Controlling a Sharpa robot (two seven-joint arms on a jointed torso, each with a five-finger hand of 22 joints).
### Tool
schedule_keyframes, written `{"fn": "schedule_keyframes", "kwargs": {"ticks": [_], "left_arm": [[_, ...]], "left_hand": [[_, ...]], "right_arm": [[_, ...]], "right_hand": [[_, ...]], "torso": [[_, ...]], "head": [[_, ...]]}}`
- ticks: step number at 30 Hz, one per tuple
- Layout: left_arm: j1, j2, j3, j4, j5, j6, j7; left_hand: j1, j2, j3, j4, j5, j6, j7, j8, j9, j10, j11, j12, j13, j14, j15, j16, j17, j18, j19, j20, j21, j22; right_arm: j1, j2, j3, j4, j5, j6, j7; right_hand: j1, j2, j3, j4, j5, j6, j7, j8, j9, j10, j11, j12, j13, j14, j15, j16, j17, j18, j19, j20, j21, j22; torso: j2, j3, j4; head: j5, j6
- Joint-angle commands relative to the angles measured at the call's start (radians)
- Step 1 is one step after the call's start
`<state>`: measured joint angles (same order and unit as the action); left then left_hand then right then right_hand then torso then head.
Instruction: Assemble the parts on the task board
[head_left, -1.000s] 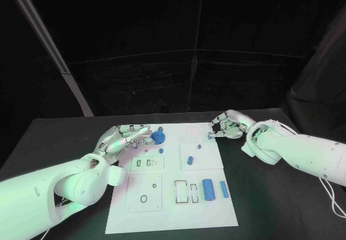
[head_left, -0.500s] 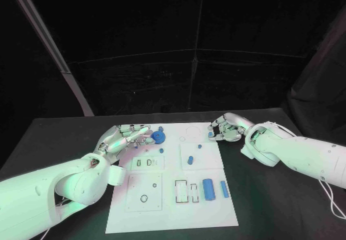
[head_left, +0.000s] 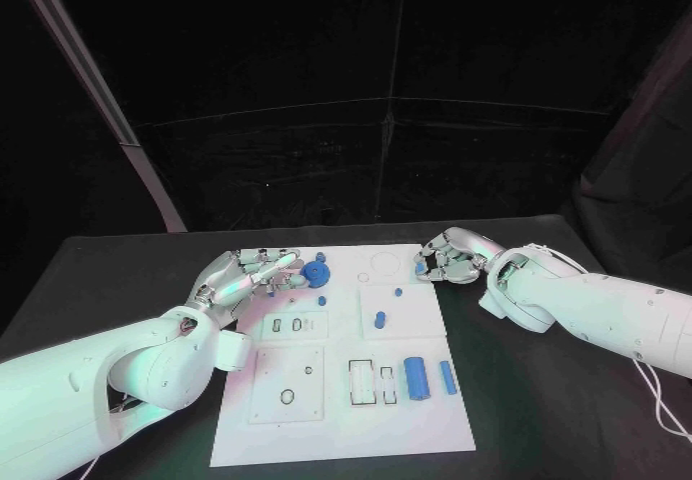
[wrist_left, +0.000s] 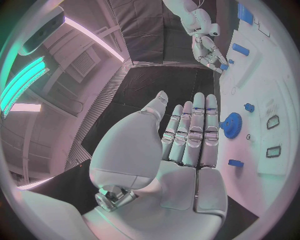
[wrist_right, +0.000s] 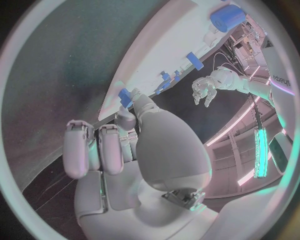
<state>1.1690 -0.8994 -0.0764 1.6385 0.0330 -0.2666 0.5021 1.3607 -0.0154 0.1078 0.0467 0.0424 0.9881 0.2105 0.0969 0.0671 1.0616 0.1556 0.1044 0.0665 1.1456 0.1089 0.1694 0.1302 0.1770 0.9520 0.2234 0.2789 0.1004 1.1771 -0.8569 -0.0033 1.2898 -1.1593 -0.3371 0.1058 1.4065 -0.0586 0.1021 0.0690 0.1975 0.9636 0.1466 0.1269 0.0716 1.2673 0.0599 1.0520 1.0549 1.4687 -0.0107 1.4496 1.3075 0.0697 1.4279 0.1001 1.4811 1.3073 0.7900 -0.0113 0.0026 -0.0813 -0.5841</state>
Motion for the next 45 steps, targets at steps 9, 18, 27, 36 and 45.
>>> {"fn": "schedule_keyframes", "kwargs": {"ticks": [9, 18, 27, 36, 45], "left_arm": [[0.001, 0.0, 0.001, 0.002, -0.007, 0.017, 0.003], [0.001, -0.001, 0.001, 0.003, -0.007, 0.017, 0.002], [0.001, -0.004, 0.001, 0.005, -0.007, 0.016, 0.002], [0.001, -0.006, 0.001, 0.008, -0.007, 0.015, 0.003], [0.001, -0.015, 0.001, 0.014, -0.007, 0.012, 0.003]], "left_hand": [[-0.003, 0.006, 0.001, -0.005, 0.006, 0.005, 0.0, -0.005, 0.0, 0.007, 0.002, -0.007, 0.0, 0.007, 0.0, -0.005, 0.001, 0.007, 0.007, -0.003, -0.004, -0.001], [-0.003, 0.006, 0.001, -0.005, 0.006, 0.005, 0.0, -0.005, 0.0, 0.007, 0.002, -0.007, 0.0, 0.007, 0.0, -0.005, 0.001, 0.007, 0.007, -0.003, -0.004, -0.001], [-0.003, 0.007, 0.001, -0.006, 0.006, 0.006, 0.0, -0.006, 0.0, 0.007, 0.002, -0.008, -0.001, 0.007, 0.0, -0.006, 0.001, 0.007, 0.008, -0.003, -0.005, -0.002], [-0.003, 0.007, 0.001, -0.006, 0.006, 0.006, 0.0, -0.006, 0.0, 0.007, 0.002, -0.008, -0.001, 0.007, 0.0, -0.006, 0.001, 0.007, 0.008, -0.003, -0.005, -0.002], [-0.003, 0.007, 0.001, -0.006, 0.006, 0.006, 0.0, -0.006, 0.0, 0.007, 0.002, -0.008, -0.001, 0.007, 0.0, -0.006, 0.001, 0.007, 0.008, -0.003, -0.005, -0.002]], "right_arm": [[0.001, 0.008, 0.0, -0.01, -0.017, 0.009, -0.015], [0.001, 0.013, 0.001, -0.014, -0.024, 0.019, -0.022], [0.0, 0.018, 0.001, -0.018, -0.042, 0.017, -0.036], [0.0, 0.019, 0.001, -0.008, -0.05, -0.039, -0.055], [0.001, -0.012, 0.002, 0.081, -0.034, -0.111, -0.075]], "right_hand": [[0.01, 0.025, 0.036, -0.01, -0.022, 0.026, -0.004, 0.009, 0.0, 0.014, -0.008, 0.016, 0.012, 0.057, -0.009, -0.001, 0.037, -0.02, -0.001, -0.008, 0.004, 0.041], [0.011, 0.026, 0.046, -0.015, -0.027, 0.037, -0.007, 0.012, 0.0, 0.017, -0.01, 0.019, 0.016, 0.058, -0.011, 0.0, 0.038, -0.02, 0.0, -0.009, 0.004, 0.043], [0.005, 0.027, 0.064, -0.021, -0.028, 0.067, -0.015, 0.02, 0.001, 0.023, -0.017, 0.023, 0.021, 0.058, -0.016, -0.001, 0.039, -0.021, 0.001, -0.014, 0.004, 0.044], [0.0, 0.037, 0.086, -0.026, -0.031, 0.095, -0.024, 0.027, 0.002, 0.033, -0.024, 0.031, 0.028, 0.059, -0.023, 0.0, 0.042, -0.021, 0.003, -0.019, 0.006, 0.047], [-0.003, 0.045, 0.098, -0.028, -0.031, 0.101, -0.027, 0.027, 0.001, 0.037, -0.027, 0.033, 0.032, 0.059, -0.025, 0.0, 0.042, -0.021, 0.003, -0.022, 0.006, 0.048]], "torso": [[0.0, -0.0004, -0.0001], [0.0, -0.0005, 0.0002], [-0.001, 0.0002, -0.0007], [-0.002, 0.0005, -0.0006], [-0.004, -0.003, 0.0028]], "head": [[-0.001, -0.003], [-0.001, -0.005], [-0.003, -0.006], [-0.002, -0.006], [0.0, -0.007]]}}
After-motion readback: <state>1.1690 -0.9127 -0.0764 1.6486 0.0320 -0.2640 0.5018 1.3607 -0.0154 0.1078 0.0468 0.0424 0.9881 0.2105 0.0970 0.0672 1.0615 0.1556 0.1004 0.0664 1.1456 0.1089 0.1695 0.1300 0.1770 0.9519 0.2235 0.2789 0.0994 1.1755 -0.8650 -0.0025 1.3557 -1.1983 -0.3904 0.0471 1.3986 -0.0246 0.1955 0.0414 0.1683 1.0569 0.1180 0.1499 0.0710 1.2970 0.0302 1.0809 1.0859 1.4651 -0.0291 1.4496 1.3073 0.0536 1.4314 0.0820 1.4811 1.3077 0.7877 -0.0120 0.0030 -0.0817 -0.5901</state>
